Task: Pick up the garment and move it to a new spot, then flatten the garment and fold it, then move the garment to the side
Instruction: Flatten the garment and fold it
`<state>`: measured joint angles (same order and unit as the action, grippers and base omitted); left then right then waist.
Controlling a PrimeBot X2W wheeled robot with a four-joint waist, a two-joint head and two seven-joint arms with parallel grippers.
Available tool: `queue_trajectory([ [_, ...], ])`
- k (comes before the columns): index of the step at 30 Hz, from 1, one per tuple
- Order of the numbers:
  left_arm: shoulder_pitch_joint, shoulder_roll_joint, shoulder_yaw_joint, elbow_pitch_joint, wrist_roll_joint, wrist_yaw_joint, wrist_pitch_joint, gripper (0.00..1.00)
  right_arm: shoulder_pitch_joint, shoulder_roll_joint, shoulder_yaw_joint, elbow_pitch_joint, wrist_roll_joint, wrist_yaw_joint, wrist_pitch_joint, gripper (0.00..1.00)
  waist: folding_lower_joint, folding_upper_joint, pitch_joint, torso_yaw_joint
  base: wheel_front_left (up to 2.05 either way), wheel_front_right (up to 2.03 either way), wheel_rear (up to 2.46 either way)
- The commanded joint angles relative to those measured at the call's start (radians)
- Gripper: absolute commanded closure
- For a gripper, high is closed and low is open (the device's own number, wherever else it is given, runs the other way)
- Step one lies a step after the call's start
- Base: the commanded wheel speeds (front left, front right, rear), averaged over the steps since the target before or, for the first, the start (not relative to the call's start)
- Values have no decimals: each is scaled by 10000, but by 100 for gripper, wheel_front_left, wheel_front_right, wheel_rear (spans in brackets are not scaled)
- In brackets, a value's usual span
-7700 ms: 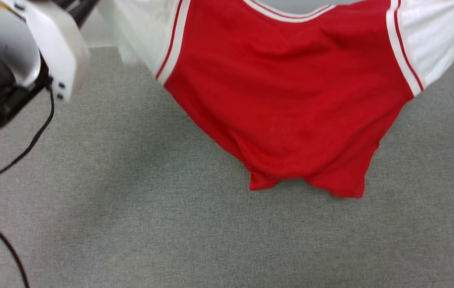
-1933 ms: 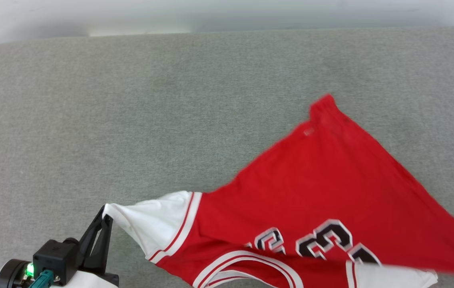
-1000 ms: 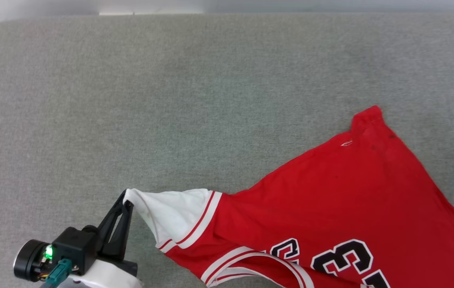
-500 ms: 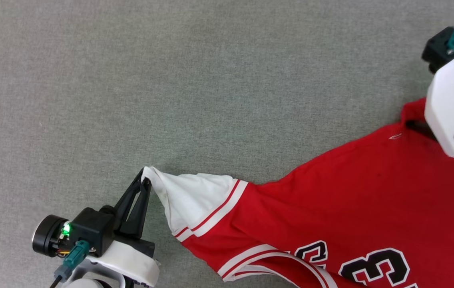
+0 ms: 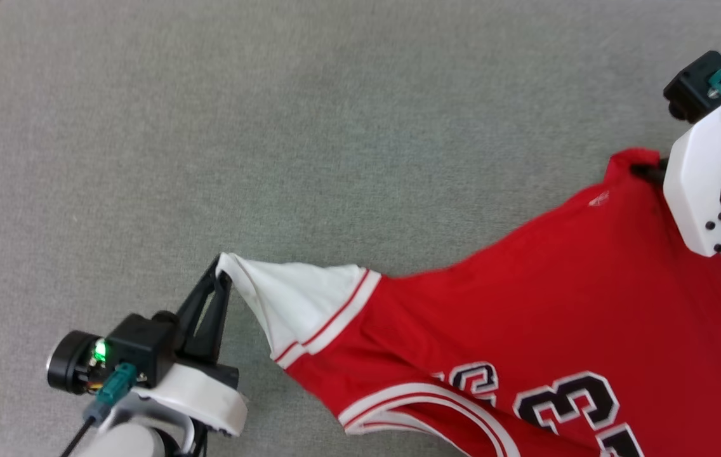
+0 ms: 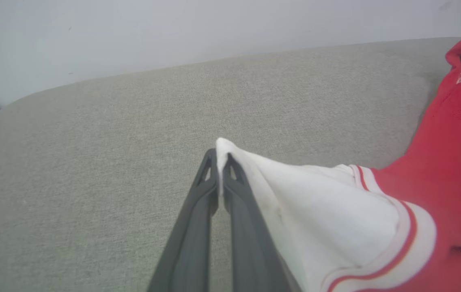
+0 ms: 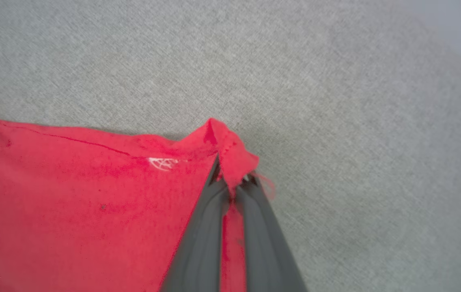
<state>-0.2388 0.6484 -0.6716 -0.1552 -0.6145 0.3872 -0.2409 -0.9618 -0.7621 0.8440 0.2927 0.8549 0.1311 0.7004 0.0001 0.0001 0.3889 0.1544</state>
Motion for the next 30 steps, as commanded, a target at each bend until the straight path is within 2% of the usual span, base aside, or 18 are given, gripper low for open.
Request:
queue_trajectory([
  [1,-284,51,97,39,55,-39,-64,100,-119,-72,1,-74,-38,-7,-370,100,-1,-1,-583,-320,0,0,0],
  [10,-2175,523,388,-143,513,-430,640,100,-784,224,-577,-152,-156,-7,-2439,100,-1,-1,-1327,-890,0,0,0],
  [15,-4294,659,749,179,641,-984,1399,100,-1638,595,-1276,188,-758,-7,-3272,100,-1,-1,-1130,-1171,0,0,0],
  [19,-6275,673,1040,687,719,-1575,1927,100,-2641,1199,-1955,695,-1294,-7,-3677,100,-1,-1,-676,-1399,0,0,0],
  [25,-9392,356,1147,1886,1073,-2426,2525,100,-4470,2172,-2932,1689,-2426,-7,-4133,100,-1,-1,156,-1497,0,0,0],
  [30,-11898,-191,1153,3127,1319,-3018,2814,100,-6195,2718,-3602,2556,-3416,-7,-4236,100,-1,-1,897,-1410,0,0,0],
])
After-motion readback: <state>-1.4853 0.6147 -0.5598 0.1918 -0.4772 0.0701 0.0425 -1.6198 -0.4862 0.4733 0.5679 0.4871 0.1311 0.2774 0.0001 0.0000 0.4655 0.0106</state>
